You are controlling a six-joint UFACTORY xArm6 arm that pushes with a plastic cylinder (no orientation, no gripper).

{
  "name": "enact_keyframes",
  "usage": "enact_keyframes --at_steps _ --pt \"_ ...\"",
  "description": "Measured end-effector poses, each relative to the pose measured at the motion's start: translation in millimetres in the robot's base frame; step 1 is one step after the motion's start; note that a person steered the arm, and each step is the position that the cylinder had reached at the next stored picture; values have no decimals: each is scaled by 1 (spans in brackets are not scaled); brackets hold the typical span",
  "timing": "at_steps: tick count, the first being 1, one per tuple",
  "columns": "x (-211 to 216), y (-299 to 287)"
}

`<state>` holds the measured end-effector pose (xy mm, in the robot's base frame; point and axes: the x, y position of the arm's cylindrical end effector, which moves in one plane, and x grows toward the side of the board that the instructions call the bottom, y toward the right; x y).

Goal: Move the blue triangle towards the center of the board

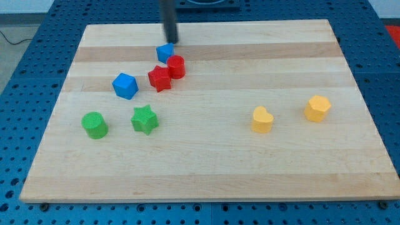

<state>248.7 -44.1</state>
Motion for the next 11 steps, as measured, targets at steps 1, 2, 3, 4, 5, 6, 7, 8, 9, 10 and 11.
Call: enact_keyframes --at_steps 1,2,3,4,5,6,7,8,9,10,11 --pt "4 41" --pt "10 15" --pt "33 -30" --pt "60 -71" --pt "84 -111" --pt "125 -139" --pt "177 -146" --pt "212 -146" --pt "213 -146" --pt "187 -166" --pt "139 -169"
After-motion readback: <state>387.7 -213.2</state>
